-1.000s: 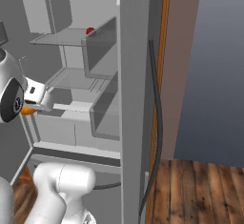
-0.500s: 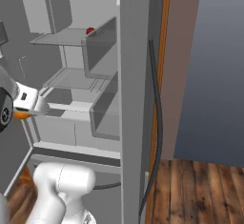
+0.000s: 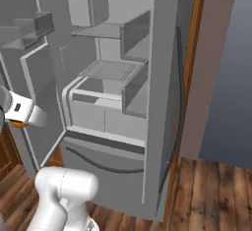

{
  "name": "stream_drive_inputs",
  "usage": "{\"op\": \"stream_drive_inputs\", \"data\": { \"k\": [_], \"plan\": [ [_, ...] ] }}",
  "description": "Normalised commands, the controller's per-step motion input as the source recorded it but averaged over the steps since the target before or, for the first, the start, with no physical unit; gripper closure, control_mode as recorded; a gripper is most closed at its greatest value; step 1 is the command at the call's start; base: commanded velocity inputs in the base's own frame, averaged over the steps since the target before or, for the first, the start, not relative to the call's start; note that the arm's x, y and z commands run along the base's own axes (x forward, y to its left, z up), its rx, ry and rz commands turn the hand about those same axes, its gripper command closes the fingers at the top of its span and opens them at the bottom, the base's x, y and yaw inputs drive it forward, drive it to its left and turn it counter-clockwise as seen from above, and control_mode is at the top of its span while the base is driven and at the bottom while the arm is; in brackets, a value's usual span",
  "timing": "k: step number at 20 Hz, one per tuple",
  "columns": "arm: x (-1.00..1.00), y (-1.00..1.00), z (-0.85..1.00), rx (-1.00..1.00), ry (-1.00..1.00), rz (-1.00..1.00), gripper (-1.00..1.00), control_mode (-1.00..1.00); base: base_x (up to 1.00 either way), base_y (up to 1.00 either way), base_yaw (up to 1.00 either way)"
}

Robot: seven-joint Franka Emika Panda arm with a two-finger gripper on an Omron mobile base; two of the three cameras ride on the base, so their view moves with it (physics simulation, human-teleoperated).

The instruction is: Place the cold items (tomato and tangerine) from the fridge in one tupperware on the dining counter. Place the warm items (hot dog and kebab skewer) in the stove area in another tupperware.

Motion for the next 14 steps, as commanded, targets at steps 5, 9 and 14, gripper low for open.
{"op": "stream_drive_inputs", "data": {
  "k": [5,9,14],
  "plan": [
    [0.00,0.00,0.00,0.00,0.00,0.00,1.00,1.00,-0.82,0.06,0.89],
    [0.00,0.00,0.00,0.00,0.00,0.00,1.00,1.00,-0.95,0.11,1.00],
    [0.00,0.00,0.00,0.00,0.00,0.00,1.00,1.00,-0.72,0.24,1.00]
  ]
}}
